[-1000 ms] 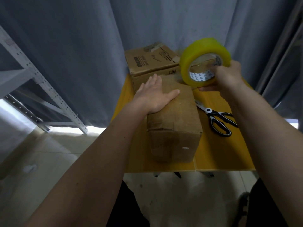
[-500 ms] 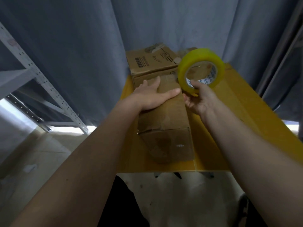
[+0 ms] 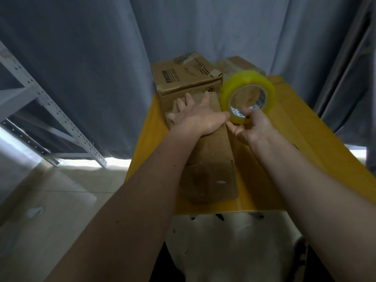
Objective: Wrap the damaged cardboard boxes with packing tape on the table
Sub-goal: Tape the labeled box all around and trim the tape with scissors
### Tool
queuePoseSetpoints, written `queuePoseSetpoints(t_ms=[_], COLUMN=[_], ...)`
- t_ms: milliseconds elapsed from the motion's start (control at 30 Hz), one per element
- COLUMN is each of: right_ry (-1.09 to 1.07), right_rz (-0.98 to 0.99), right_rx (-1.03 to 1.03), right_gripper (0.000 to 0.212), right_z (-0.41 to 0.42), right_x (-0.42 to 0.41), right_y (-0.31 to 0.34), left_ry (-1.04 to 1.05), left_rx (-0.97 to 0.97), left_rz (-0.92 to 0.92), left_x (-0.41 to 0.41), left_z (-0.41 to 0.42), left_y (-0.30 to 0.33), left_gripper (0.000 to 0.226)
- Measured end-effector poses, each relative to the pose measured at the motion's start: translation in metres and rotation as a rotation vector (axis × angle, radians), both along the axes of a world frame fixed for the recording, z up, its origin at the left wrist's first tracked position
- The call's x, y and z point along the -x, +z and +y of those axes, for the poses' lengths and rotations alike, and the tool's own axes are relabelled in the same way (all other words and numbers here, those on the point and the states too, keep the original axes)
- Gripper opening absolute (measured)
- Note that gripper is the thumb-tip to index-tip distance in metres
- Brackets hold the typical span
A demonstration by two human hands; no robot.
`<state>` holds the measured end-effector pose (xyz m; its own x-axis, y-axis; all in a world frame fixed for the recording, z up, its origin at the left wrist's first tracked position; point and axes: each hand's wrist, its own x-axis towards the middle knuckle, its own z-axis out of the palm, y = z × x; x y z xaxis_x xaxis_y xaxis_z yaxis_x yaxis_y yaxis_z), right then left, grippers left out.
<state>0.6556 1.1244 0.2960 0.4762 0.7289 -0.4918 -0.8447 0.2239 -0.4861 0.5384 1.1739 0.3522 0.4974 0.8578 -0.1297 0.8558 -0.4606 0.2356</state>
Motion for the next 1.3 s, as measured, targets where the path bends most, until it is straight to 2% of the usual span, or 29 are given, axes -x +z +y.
queuePoseSetpoints(t_ms=[467, 600, 833, 933, 1000, 1067, 1133, 1200, 1300], right_ry=[0.038, 0.067, 0.104, 0.125, 0.185, 0.221, 0.193, 0.176, 0.113], right_rz=[-0.002, -0.035, -0.030, -0.033, -0.139, -0.360, -0.708, -1.109, -1.475], right_rx=[0.104, 0.134, 0.231, 0.250, 0.320, 0.446, 0.604, 0.735, 0.780], right_gripper=[0.005, 0.018, 0.023, 0.023, 0.031, 0.035, 0.029, 0.032, 0.042], right_z=[-0.009, -0.007, -0.005, -0.005, -0.005, -0.006, -0.008, -0.008, -0.003], right_x=[-0.006, -0.008, 0.008, 0.009, 0.005, -0.004, -0.013, -0.021, -0.023], right_y=[-0.020, -0.020, -0.035, -0.036, -0.036, -0.038, -0.042, -0.041, -0.031], left_ry=[0.022, 0.060, 0.213, 0.046, -0.128, -0.225, -0.251, -0.271, -0.278], left_rx=[-0.023, -0.001, 0.050, -0.087, -0.146, -0.112, -0.102, -0.121, -0.127], left_rz=[0.027, 0.009, -0.057, -0.070, -0.009, 0.111, 0.235, 0.357, 0.519], left_x=[0.000, 0.004, 0.024, 0.023, 0.018, 0.013, 0.007, -0.001, -0.015], left_z=[-0.006, -0.009, -0.013, -0.015, -0.012, -0.006, -0.001, -0.001, 0.002], left_y=[0.000, 0.000, 0.001, 0.000, 0.002, 0.006, 0.012, 0.019, 0.029], left_gripper=[0.092, 0.092, 0.090, 0.078, 0.070, 0.064, 0.064, 0.068, 0.077])
